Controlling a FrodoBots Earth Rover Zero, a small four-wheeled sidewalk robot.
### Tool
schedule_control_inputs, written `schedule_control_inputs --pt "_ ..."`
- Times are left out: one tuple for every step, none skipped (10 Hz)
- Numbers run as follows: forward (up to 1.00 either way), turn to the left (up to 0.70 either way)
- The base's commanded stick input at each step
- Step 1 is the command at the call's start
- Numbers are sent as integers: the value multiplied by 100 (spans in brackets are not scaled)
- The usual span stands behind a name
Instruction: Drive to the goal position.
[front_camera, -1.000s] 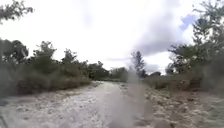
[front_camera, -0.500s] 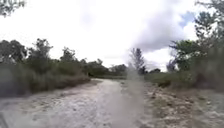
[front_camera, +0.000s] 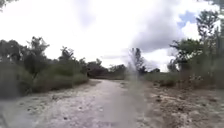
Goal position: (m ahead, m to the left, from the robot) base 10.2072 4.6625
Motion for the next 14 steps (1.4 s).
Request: schedule_control_inputs --pt "60 0" --pt "60 0" --pt "60 0" --pt "60 0" --pt "60 0" --pt "60 0" --pt "60 0" --pt "60 0" --pt "60 0" --pt "60 0" --pt "60 0" --pt "60 0" --pt "60 0" --pt "60 0"
